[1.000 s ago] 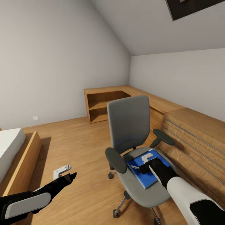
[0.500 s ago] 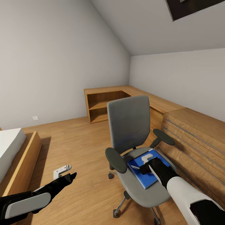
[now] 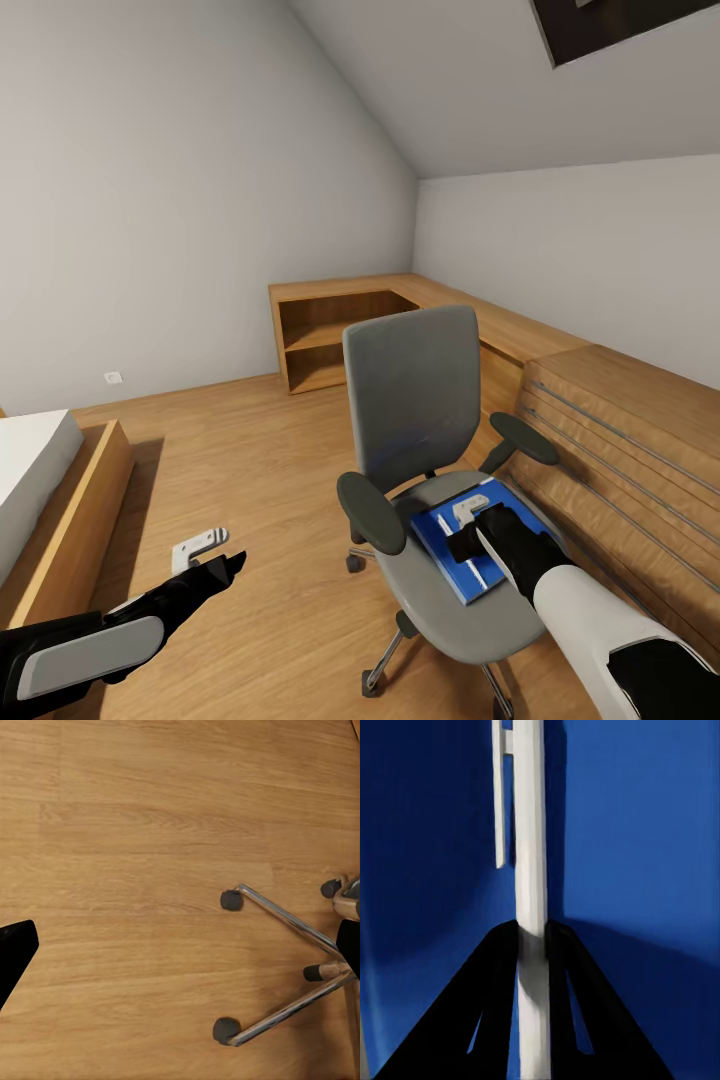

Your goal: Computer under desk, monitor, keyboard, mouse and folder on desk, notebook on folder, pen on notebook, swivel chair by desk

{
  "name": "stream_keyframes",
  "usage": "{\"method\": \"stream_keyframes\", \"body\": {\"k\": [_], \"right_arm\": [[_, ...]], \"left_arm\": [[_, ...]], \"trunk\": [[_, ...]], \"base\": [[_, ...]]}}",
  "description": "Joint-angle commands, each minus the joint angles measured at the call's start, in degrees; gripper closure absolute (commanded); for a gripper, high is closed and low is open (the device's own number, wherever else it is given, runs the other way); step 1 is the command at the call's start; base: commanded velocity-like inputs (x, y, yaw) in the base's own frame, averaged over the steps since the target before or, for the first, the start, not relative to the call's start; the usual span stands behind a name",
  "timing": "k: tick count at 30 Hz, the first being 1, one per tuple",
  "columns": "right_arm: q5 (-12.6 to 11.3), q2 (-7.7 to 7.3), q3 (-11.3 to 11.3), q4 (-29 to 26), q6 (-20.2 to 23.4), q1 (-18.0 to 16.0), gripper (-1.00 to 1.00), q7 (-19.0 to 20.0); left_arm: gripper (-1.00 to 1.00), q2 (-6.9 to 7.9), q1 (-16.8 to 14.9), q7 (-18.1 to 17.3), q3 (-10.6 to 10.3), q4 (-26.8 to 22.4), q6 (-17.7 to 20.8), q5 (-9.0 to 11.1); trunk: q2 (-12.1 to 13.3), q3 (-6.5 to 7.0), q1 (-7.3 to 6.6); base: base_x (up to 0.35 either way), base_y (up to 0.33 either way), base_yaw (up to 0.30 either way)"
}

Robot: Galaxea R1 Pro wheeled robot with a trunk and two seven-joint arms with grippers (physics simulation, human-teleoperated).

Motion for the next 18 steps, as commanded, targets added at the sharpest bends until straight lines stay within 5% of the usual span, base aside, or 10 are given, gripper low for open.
{"method": "stream_keyframes", "body": {"k": [1,18], "right_arm": [[0.66,-0.06,0.24,2.43,0.32,0.02,1.00,0.36],[0.70,-0.06,0.24,2.34,0.39,0.00,1.00,0.37]], "left_arm": [[-1.00,0.02,-0.13,0.08,-0.19,-0.09,-0.34,0.29],[-1.00,0.02,-0.13,0.08,-0.19,-0.09,-0.34,0.29]], "trunk": [[-0.02,-0.07,0.00],[-0.02,-0.07,0.00]], "base": [[0.000,0.000,0.000],[0.000,0.000,0.000]]}}
